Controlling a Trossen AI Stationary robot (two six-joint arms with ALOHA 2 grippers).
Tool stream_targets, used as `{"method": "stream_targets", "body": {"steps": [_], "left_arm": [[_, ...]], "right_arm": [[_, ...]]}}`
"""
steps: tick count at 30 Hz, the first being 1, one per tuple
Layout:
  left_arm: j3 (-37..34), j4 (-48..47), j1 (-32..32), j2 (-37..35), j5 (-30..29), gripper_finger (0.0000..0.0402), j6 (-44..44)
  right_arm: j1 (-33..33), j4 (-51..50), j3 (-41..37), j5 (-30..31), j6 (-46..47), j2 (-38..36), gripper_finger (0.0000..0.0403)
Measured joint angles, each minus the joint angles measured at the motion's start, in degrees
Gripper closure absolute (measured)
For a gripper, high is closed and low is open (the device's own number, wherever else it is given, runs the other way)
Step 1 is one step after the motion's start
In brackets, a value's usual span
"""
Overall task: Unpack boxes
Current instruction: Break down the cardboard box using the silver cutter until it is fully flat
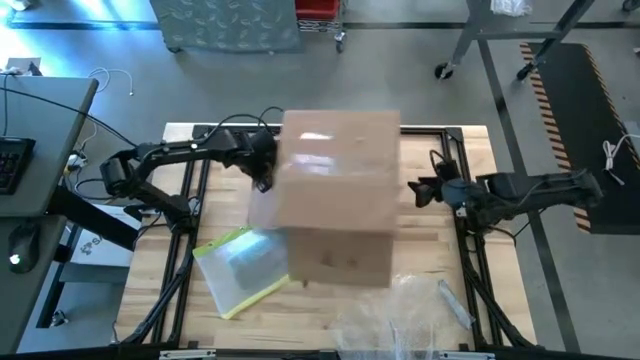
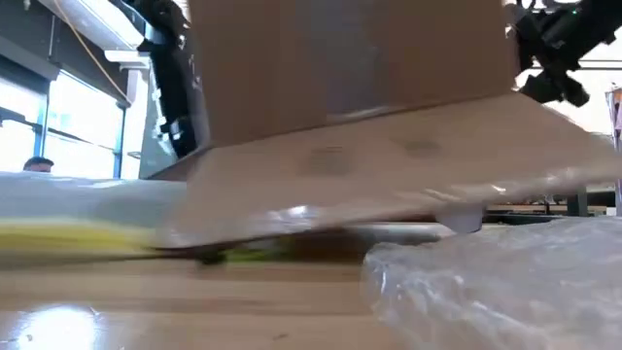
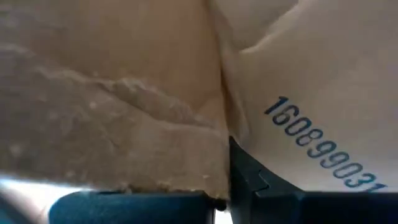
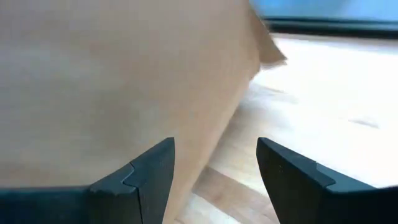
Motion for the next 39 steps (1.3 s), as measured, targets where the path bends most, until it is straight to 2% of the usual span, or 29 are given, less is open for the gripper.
{"method": "stream_targets", "body": {"steps": [3, 7, 11, 14, 16, 19, 25, 29, 32, 34, 39], "left_arm": [[-0.42, -0.49, -0.02, 0.02, -3.60, 0.0401, 0.34], [-0.06, -0.74, 0.08, -0.61, -7.48, 0.0394, 1.05], [2.92, -2.79, 0.82, -2.25, -9.59, 0.0353, 2.05], [6.39, -5.98, 1.57, -3.60, -14.41, 0.0314, 2.93], [9.75, -7.44, 1.75, -5.19, -17.07, 0.0292, 3.76], [15.62, -8.94, 1.43, -7.33, -17.42, 0.0274, 4.23], [26.54, -7.04, -0.41, -11.22, -12.46, 0.0275, 3.36], [27.81, -1.07, -2.25, -12.35, 1.22, 0.0283, 0.84], [27.83, 0.93, -3.86, -10.83, 9.65, 0.0293, -0.24], [27.82, -0.71, -5.12, -8.69, 11.76, 0.0302, -0.54], [27.73, -8.07, -8.31, -1.56, 11.97, 0.0322, -0.71]], "right_arm": [[-2.64, -1.20, 3.18, -2.08, -2.96, 1.55, 0.0190], [-5.81, -2.41, 3.43, -6.36, -3.89, 4.43, 0.0190], [-7.98, -5.59, 3.43, -8.53, -3.67, 8.80, 0.0190], [-9.31, -6.47, 3.43, -10.04, -4.55, 12.12, 0.0190], [-9.86, -6.76, 3.43, -11.75, -6.70, 14.19, 0.0190], [-10.04, -6.76, 3.41, -12.59, -11.51, 16.98, 0.0190], [-10.10, -6.82, 3.36, -12.56, -14.99, 20.04, 0.0190], [-9.08, -2.36, 1.54, -12.74, -22.40, 20.43, 0.0190], [-7.42, 5.04, -1.74, -16.93, -33.33, 19.91, 0.0190], [-6.57, 7.87, -2.80, -18.40, -35.72, 19.23, 0.0190], [-3.26, 8.25, -0.92, -17.25, -33.95, 15.78, 0.0190]]}}
